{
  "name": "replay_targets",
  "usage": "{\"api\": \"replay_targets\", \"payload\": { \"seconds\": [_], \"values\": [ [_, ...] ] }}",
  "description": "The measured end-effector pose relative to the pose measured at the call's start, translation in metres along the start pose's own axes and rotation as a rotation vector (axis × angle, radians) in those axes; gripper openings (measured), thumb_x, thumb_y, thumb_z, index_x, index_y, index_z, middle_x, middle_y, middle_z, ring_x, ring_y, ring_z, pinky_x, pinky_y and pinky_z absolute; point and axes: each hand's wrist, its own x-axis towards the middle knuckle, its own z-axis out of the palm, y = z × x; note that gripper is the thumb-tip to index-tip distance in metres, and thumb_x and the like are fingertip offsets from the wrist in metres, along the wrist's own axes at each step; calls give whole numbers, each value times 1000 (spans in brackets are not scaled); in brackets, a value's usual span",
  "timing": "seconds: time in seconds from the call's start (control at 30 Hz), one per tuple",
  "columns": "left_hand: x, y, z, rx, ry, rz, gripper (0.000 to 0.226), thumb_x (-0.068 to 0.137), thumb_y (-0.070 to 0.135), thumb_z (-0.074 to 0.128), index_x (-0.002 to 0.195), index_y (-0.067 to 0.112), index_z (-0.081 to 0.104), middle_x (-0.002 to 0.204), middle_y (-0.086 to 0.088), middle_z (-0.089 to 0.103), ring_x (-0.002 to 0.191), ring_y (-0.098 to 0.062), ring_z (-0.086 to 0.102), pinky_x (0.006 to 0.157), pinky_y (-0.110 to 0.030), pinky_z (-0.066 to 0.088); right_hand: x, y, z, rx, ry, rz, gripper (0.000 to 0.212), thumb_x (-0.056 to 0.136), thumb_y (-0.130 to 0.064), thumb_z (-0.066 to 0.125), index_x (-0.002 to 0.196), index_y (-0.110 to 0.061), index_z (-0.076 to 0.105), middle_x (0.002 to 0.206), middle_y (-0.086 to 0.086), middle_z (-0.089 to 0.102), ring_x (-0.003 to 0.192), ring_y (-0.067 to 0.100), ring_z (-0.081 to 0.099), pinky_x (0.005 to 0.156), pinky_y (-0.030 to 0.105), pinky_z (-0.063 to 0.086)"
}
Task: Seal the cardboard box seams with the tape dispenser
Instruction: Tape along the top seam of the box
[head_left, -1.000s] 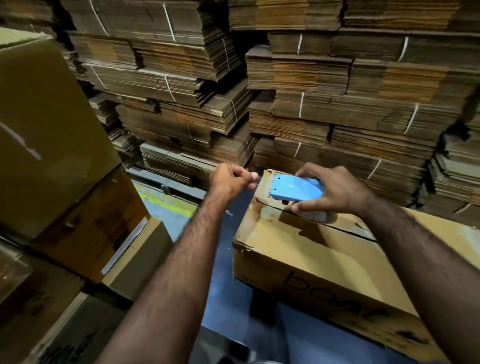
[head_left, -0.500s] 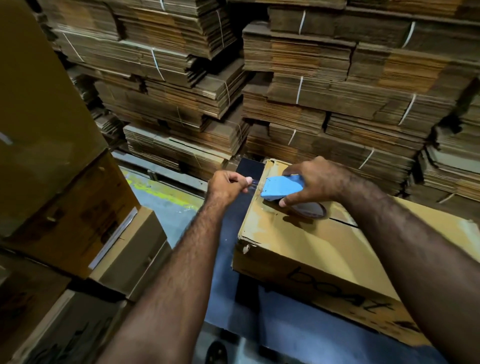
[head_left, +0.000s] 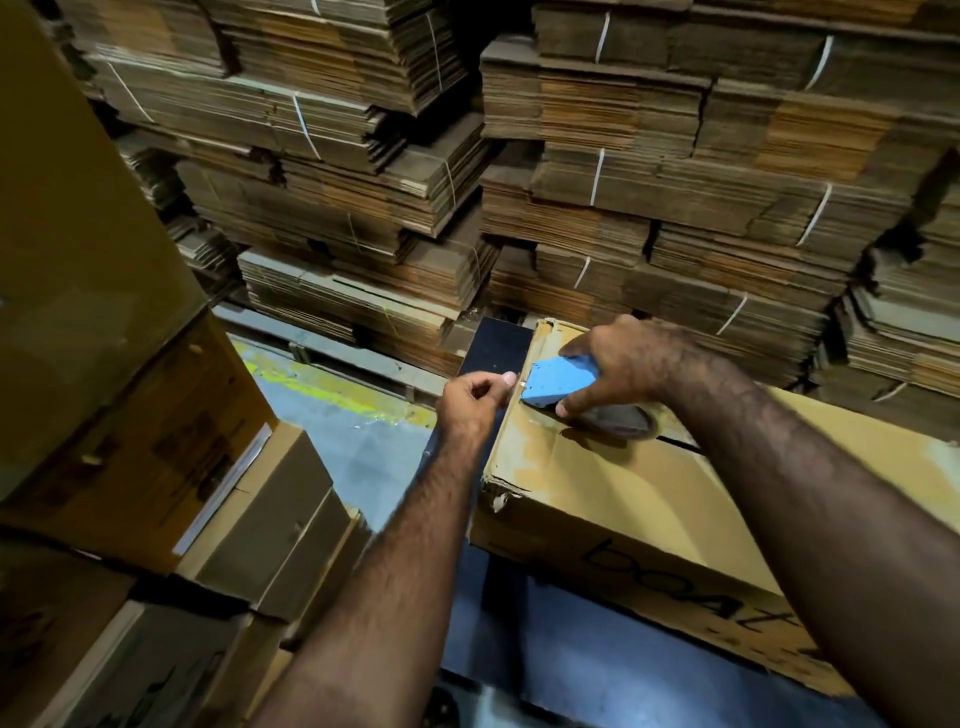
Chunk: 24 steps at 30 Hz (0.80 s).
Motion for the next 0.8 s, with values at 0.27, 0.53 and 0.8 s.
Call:
{"api": "replay_targets", "payload": {
  "seconds": [0.27,0.53,0.8],
  "values": [
    [-28,2,-9,37,-153,171,50,100,20,56,149,27,45,139,8,56,120,-3,52,99,-26,44,7,6,-3,82,-54,-5,76,67,-72,71,132,-43,45,111,-3,51,100,17,44,91,46,48],
    [-40,7,-21,542,-461,194,70,96,50,37,159,32,13,150,-6,46,126,-23,50,102,-32,43,5,13,0,154,-25,-64,73,67,-77,66,126,-40,42,106,1,52,95,23,51,88,43,49],
    [-44,22,-4,653,-378,393,102,86,58,62,158,36,-7,164,3,24,147,-22,30,118,-42,29,-3,32,2,229,-4,-170,56,78,-61,66,124,-37,46,110,5,59,92,24,55,81,36,49]
  ]
}}
